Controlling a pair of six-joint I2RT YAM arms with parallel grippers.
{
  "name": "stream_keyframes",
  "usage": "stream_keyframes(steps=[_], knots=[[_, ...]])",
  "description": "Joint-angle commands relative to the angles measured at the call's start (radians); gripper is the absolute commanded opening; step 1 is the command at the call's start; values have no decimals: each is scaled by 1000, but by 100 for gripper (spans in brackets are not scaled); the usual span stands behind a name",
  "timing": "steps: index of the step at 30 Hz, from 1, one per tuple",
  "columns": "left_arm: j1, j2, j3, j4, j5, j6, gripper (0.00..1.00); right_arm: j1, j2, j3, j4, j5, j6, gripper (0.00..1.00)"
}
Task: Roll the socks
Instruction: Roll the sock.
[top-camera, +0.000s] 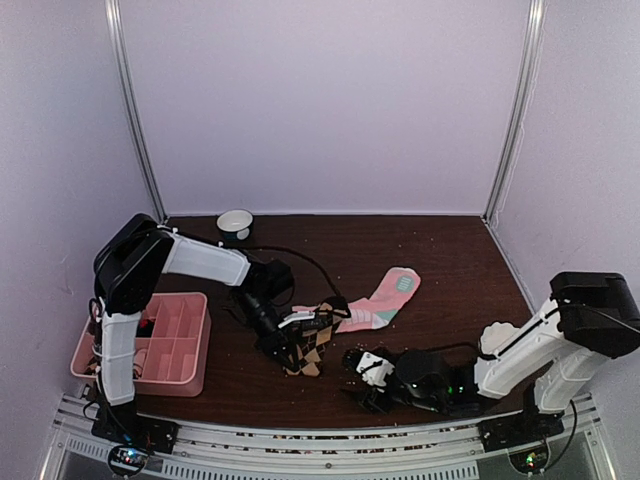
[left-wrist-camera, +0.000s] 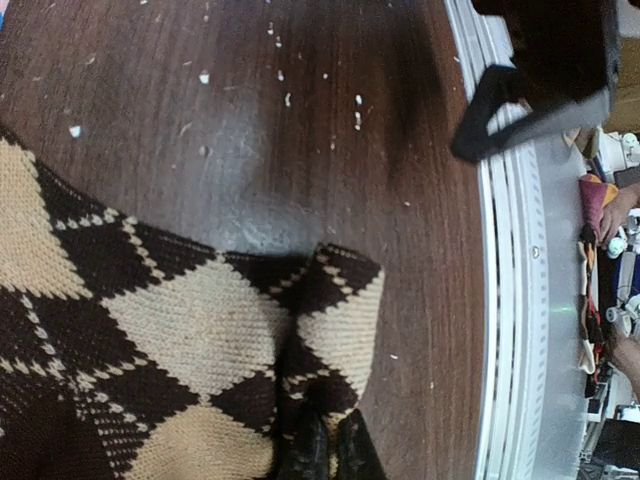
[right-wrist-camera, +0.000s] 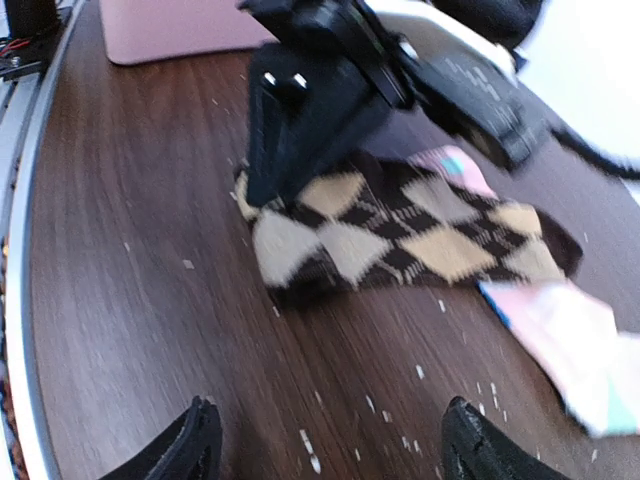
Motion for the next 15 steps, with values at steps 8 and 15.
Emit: stream_keyframes(steps=[8, 15], knots=[[18, 41, 34, -52, -13, 7, 0, -36, 236, 314, -40, -229, -253, 65], [18, 41, 44, -62, -26, 15, 0, -76, 301, 389, -112, -286, -293, 52]])
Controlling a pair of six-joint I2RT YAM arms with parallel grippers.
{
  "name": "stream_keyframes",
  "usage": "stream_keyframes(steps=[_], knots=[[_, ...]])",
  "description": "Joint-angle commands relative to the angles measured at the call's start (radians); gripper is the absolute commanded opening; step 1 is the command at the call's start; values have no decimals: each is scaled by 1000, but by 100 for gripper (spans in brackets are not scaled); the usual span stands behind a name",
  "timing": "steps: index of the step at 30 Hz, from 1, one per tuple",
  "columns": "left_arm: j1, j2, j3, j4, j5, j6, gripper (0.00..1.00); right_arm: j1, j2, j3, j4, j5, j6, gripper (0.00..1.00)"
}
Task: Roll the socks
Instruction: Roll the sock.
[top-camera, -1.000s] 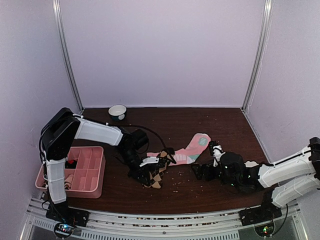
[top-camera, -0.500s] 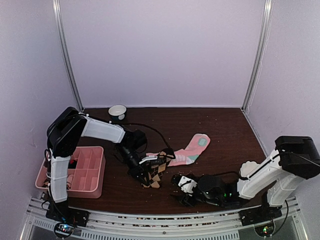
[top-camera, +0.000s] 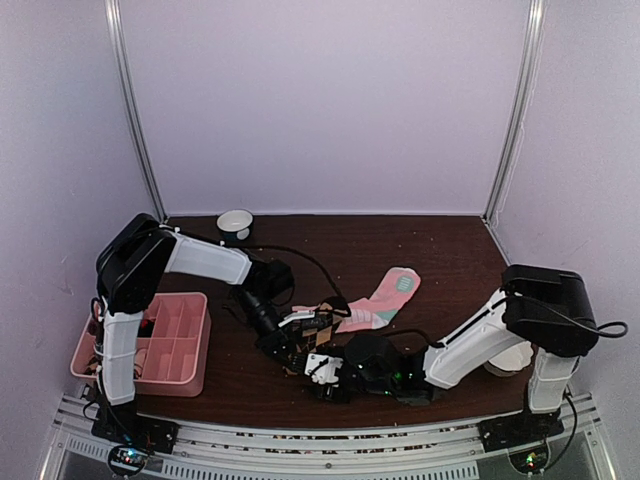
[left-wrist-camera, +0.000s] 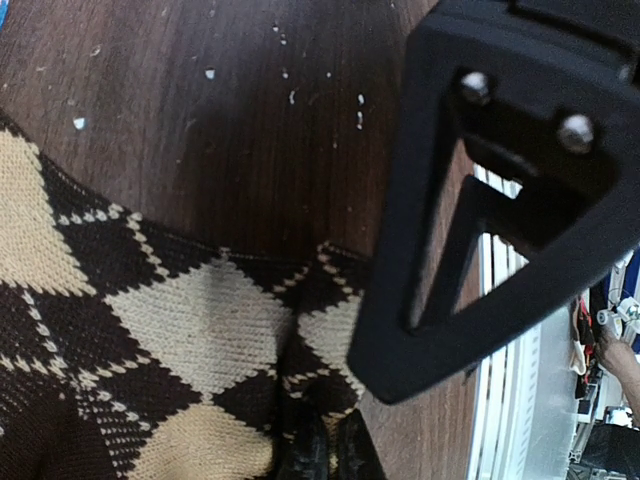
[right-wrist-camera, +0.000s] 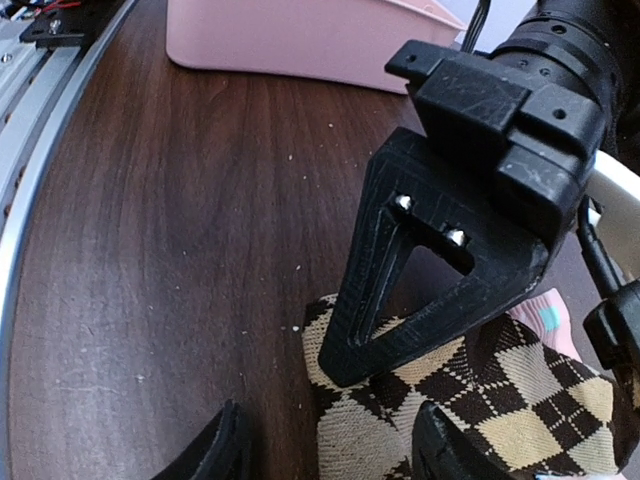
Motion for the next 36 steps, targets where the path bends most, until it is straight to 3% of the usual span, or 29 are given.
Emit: stream_keyframes(steps=[1, 14, 20, 22, 23, 24, 30, 36], knots=[[11, 21, 19, -25, -42, 15, 0, -23, 29, 40, -66, -62, -42, 50], [11, 27, 39, -52, -52, 34, 5, -63, 92, 89, -183, -131, -56, 22], [15, -19, 22, -18, -92, 34, 36, -85, 91, 109, -265, -178, -12, 2], [23, -76, -12, 33, -106, 25, 42, -97, 83, 115, -307, -206, 12, 0], [29, -105, -24, 53, -108, 21, 54, -103, 76, 113, -324, -222, 22, 0], [36, -130, -34, 68, -108, 18, 55, -106, 69, 109, -338, -235, 33, 0], [71, -182, -29, 88, -53, 19, 53, -110, 24, 85, -397, -304, 87, 0], [72, -174, -40, 211, -124, -44, 46, -108, -8, 55, -412, -379, 173, 0]])
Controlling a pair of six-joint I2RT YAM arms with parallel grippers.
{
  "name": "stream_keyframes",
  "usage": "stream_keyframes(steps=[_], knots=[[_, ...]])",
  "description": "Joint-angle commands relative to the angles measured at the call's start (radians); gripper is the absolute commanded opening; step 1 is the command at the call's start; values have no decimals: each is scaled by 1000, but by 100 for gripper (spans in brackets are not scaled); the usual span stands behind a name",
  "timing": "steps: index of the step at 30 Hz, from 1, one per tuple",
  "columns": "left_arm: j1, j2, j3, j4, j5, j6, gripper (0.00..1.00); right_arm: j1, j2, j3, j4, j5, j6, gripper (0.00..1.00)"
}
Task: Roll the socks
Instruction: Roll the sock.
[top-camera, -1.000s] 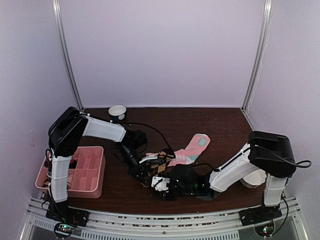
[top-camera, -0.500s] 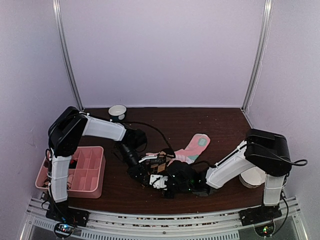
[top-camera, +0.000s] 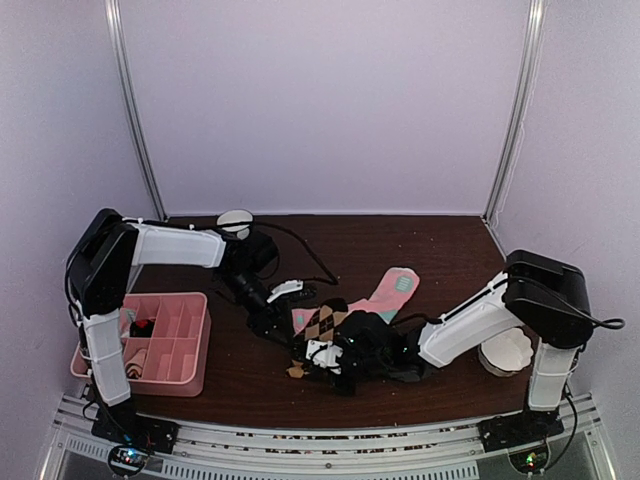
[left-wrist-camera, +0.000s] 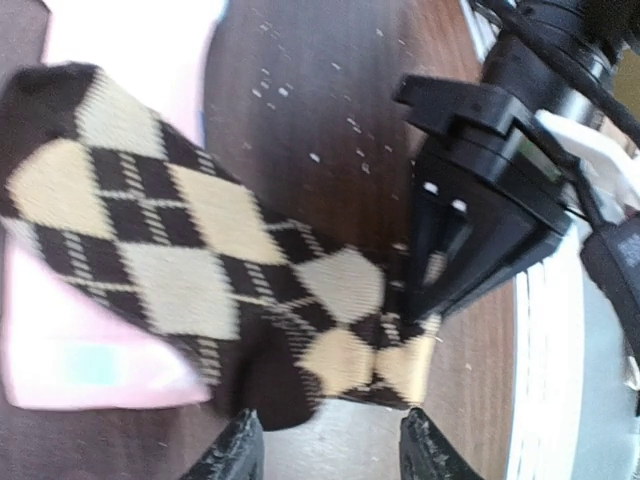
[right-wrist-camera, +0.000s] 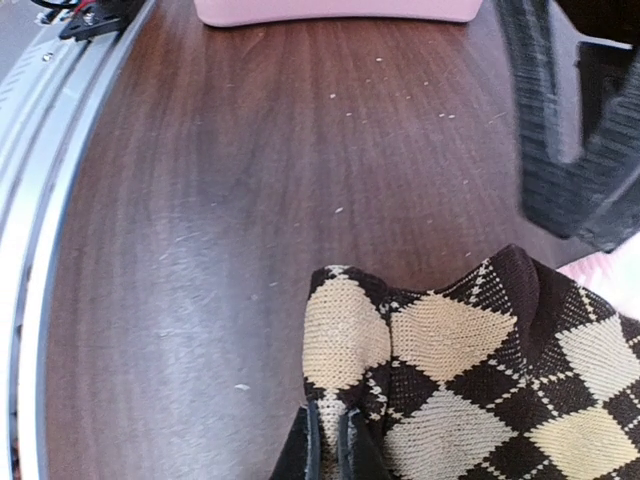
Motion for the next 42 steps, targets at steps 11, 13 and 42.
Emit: stream_keyframes(steps=[11, 13, 42], knots=[[-42, 120, 70, 149, -117, -52, 43, 2, 6, -31, -161, -148, 158, 0], [-51, 132, 81, 148, -127, -51, 43, 2, 19, -15, -176, -154, 170, 0], [23, -65, 96, 235, -277, -104, 54, -98, 178, 42, -242, -266, 590, 0]])
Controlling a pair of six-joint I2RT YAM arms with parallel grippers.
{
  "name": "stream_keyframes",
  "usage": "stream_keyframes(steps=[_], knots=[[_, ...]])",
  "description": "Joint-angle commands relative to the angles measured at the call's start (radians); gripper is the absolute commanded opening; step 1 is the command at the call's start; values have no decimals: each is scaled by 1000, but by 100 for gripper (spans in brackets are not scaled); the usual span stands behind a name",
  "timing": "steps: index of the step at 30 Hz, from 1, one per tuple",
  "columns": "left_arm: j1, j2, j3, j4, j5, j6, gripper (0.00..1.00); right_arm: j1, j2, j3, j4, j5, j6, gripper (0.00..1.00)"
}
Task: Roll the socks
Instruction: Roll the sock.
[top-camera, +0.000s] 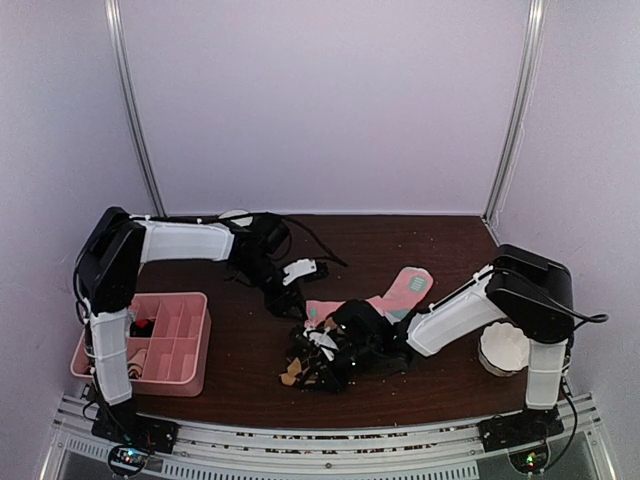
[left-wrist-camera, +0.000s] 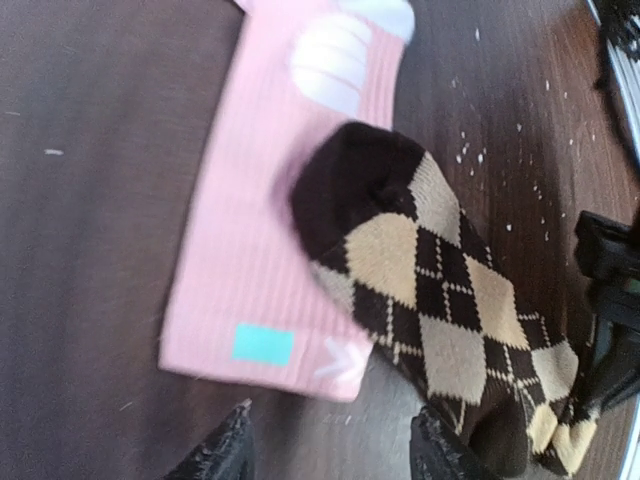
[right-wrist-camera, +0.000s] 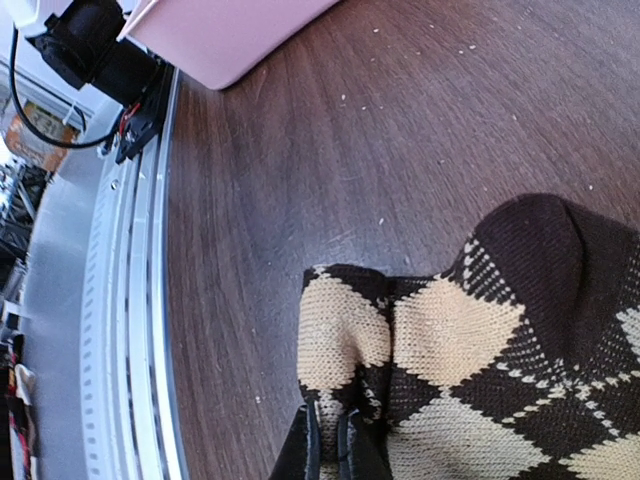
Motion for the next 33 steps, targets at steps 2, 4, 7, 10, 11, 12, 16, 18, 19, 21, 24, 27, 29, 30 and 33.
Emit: stream_keyframes(steps=[2, 4, 7, 10, 11, 12, 16, 18, 19, 21, 24, 27, 29, 30, 33], knots=[[65, -201, -69, 73, -19, -20, 55, -35, 107, -52, -164, 26, 125, 0], [93, -258, -108, 87, -7, -9, 58, -42, 119, -52, -163, 17, 150, 0], [105, -332, -188, 54, 58, 83, 59, -44, 162, -31, -193, -9, 168, 0], [87, -389, -282, -17, 138, 179, 57, -45, 199, -42, -149, -38, 216, 0], [67, -395, -312, -40, 139, 208, 54, -45, 196, -54, -126, -31, 232, 0], [48, -398, -327, -50, 135, 229, 52, -45, 189, -72, -90, -24, 251, 0], [-59, -409, -413, -41, 70, 274, 44, -51, 168, -90, -45, -7, 293, 0], [-111, -416, -446, -1, 25, 285, 43, -51, 172, -79, -54, -17, 303, 0], [-132, -416, -459, 18, 6, 289, 42, -53, 174, -72, -60, -19, 303, 0], [-173, -405, -469, 41, -43, 296, 39, -56, 174, -65, -76, -21, 301, 0], [-206, -378, -471, 72, -105, 299, 36, -66, 168, -70, -76, -28, 305, 0], [-236, -348, -468, 94, -158, 298, 32, -75, 157, -77, -80, -30, 306, 0], [-249, -327, -460, 95, -173, 292, 30, -80, 149, -84, -73, -30, 308, 0], [-253, -316, -457, 96, -178, 289, 29, -81, 146, -87, -68, -31, 309, 0], [-267, -288, -445, 94, -202, 283, 24, -85, 142, -90, -52, -36, 318, 0]])
